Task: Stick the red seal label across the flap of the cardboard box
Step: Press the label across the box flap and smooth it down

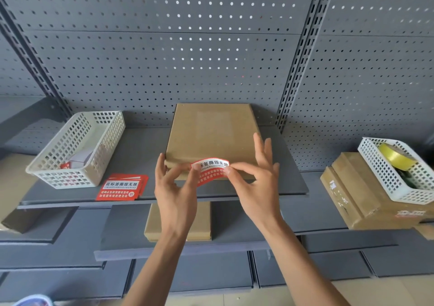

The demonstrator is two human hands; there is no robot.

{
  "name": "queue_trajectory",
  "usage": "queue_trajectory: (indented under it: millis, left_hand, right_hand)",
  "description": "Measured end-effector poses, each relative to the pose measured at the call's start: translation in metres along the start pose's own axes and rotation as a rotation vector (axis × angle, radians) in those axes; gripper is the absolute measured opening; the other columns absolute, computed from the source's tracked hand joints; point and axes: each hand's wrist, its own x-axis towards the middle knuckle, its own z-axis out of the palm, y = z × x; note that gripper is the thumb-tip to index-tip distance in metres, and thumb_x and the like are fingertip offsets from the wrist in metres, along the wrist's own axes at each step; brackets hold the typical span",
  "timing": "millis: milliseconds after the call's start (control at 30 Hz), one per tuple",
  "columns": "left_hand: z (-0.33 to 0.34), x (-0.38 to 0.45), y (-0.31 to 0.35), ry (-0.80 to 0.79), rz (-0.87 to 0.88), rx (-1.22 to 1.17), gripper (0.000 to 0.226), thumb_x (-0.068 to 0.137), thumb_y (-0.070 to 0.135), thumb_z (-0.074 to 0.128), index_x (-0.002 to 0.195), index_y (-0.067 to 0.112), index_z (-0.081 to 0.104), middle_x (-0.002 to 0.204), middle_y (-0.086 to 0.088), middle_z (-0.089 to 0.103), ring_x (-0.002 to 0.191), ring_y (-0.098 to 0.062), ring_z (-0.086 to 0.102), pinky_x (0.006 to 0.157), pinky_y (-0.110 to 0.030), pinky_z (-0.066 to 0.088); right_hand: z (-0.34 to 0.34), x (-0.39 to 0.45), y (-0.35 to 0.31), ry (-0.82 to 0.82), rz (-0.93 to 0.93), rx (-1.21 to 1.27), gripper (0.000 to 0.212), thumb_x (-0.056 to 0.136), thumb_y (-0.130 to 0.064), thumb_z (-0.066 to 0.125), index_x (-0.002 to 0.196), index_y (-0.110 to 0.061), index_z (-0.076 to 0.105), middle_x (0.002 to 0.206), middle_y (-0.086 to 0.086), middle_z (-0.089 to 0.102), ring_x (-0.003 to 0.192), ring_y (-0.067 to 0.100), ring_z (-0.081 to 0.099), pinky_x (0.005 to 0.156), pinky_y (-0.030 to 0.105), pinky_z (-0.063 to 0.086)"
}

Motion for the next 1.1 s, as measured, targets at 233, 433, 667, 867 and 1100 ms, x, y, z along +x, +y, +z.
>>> queue_trajectory:
  millis: [233, 433, 667, 867, 1100]
  left_hand:
    - [0.005, 0.000, -0.002, -0.007, -0.002, -0.008, 0.009, 0.089, 0.046, 0.071, 0.086, 0.040, 0.077, 0.165, 0.011, 0.025, 0.150, 0.002, 0.022, 0.112, -0.052, 0.037]
    - [0.007, 0.003, 0.011, 0.014, 0.029, 0.001, 0.011, 0.091, 0.045, 0.069, 0.091, 0.037, 0.076, 0.165, 0.013, 0.023, 0.149, 0.005, 0.018, 0.117, -0.051, 0.029]
    - [0.015, 0.025, 0.038, 0.012, 0.186, 0.036, 0.017, 0.100, 0.037, 0.058, 0.093, 0.028, 0.070, 0.168, 0.005, 0.020, 0.152, -0.008, 0.015, 0.118, -0.034, 0.022]
    - [0.024, 0.046, 0.054, 0.046, 0.241, 0.094, 0.029, 0.099, 0.039, 0.053, 0.088, 0.014, 0.064, 0.168, 0.004, 0.018, 0.148, -0.010, 0.018, 0.117, -0.043, 0.021]
    - [0.038, 0.058, 0.072, 0.134, 0.239, 0.123, 0.033, 0.098, 0.041, 0.056, 0.080, 0.015, 0.061, 0.167, 0.002, 0.024, 0.146, -0.018, 0.020, 0.117, -0.038, 0.013]
  right_hand:
    - [-0.009, 0.011, 0.007, -0.044, 0.004, 0.111, 0.009, 0.088, -0.022, 0.075, 0.082, -0.026, 0.080, 0.165, -0.010, 0.020, 0.153, 0.001, 0.001, 0.123, 0.045, 0.018]
    - [-0.005, 0.013, 0.001, -0.003, -0.044, 0.123, 0.008, 0.085, -0.032, 0.072, 0.082, -0.029, 0.079, 0.164, -0.012, 0.025, 0.153, -0.001, 0.006, 0.122, 0.055, 0.016]
    - [-0.018, 0.044, -0.018, 0.058, -0.137, 0.124, 0.012, 0.087, -0.030, 0.070, 0.076, -0.027, 0.072, 0.161, -0.011, 0.032, 0.153, 0.003, 0.011, 0.121, 0.059, 0.016]
    - [-0.025, 0.067, -0.027, 0.077, -0.192, 0.093, 0.015, 0.088, -0.030, 0.069, 0.076, -0.021, 0.070, 0.158, -0.009, 0.039, 0.152, 0.003, 0.015, 0.120, 0.055, 0.017]
    - [-0.019, 0.081, -0.034, 0.159, -0.167, 0.127, 0.017, 0.084, -0.031, 0.064, 0.070, -0.023, 0.065, 0.149, -0.011, 0.050, 0.149, 0.006, 0.025, 0.119, 0.056, 0.019]
